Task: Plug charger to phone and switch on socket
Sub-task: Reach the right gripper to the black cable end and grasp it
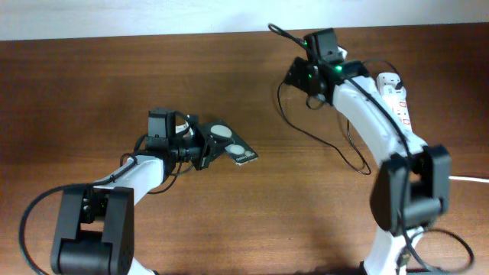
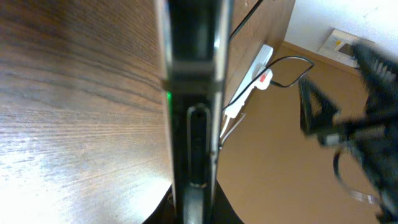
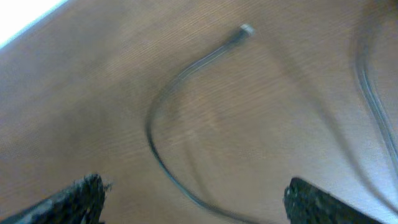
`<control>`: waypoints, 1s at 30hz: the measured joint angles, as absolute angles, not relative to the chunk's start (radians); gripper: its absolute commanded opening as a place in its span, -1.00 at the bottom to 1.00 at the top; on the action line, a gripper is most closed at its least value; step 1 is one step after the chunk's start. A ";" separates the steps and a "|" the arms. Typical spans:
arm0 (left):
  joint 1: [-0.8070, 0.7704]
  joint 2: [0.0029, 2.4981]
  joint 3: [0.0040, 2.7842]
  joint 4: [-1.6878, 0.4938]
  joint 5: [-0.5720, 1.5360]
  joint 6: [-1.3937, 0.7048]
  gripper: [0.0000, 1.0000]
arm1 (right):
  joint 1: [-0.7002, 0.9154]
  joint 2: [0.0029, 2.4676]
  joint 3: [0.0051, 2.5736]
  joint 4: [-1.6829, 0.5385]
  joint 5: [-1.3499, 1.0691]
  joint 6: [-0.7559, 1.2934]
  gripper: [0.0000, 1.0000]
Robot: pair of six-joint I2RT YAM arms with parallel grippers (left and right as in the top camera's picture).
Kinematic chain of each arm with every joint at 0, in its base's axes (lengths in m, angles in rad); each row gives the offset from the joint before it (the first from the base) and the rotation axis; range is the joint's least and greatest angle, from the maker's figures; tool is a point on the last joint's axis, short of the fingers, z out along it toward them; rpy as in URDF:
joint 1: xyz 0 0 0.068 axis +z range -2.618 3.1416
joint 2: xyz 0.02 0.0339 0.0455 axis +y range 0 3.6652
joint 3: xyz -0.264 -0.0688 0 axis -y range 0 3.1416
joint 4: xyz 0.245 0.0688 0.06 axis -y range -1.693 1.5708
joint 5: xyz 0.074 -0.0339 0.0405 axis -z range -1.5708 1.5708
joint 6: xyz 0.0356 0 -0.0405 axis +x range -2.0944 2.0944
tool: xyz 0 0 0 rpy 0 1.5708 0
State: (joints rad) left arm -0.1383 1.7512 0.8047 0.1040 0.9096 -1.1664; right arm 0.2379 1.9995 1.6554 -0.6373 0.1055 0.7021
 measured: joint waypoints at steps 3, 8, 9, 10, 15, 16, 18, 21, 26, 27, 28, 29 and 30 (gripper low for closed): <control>-0.138 1.751 0.805 0.079 0.913 -1.166 -0.97 | 0.238 2.117 1.664 -0.459 0.105 0.701 0.83; -0.138 1.752 0.808 0.004 0.916 -1.166 -0.96 | 0.236 2.237 1.666 -0.307 0.120 0.850 0.74; -0.138 1.752 0.808 0.004 0.916 -1.166 -0.96 | 0.236 2.251 1.666 -0.300 0.123 0.880 0.70; -0.138 1.752 0.808 0.003 0.916 -1.166 -0.96 | 0.236 2.267 1.666 -0.298 0.123 0.922 0.65; -0.138 1.752 0.808 0.004 0.910 -1.166 -0.95 | 0.235 2.296 1.666 -0.246 0.112 1.029 0.20; -0.138 1.752 0.808 0.004 0.909 -1.166 -0.95 | 0.235 2.297 1.666 -0.230 0.103 1.044 0.05; -0.138 1.752 0.808 0.004 0.908 -1.166 -0.96 | 0.234 2.313 1.666 -0.208 0.067 1.053 -0.19; -0.138 1.752 0.808 0.004 0.908 -1.166 -0.95 | 0.232 2.332 1.672 -0.207 0.012 1.066 -0.60; -0.138 1.752 0.808 0.004 0.907 -1.166 -0.95 | 0.216 2.333 1.692 -0.323 -0.045 0.945 -0.92; -0.138 1.752 0.808 0.004 0.905 -1.166 -0.95 | 0.206 2.332 1.703 -0.366 -0.070 0.873 -0.92; -0.138 1.752 0.808 0.004 0.905 -1.166 -0.95 | 0.199 2.308 1.715 -0.513 -0.084 0.773 -0.92; -0.138 1.752 0.808 0.003 0.905 -1.166 -0.95 | 0.196 2.292 1.718 -0.616 -0.096 0.703 -0.92; -0.138 1.752 0.808 0.003 0.905 -1.166 -0.95 | 0.195 2.273 1.720 -0.764 -0.100 0.636 -0.92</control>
State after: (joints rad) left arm -0.1383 1.7515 0.8082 0.0032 0.9051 -1.1660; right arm 0.1951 2.2726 1.7199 -0.7639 -0.1001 0.6357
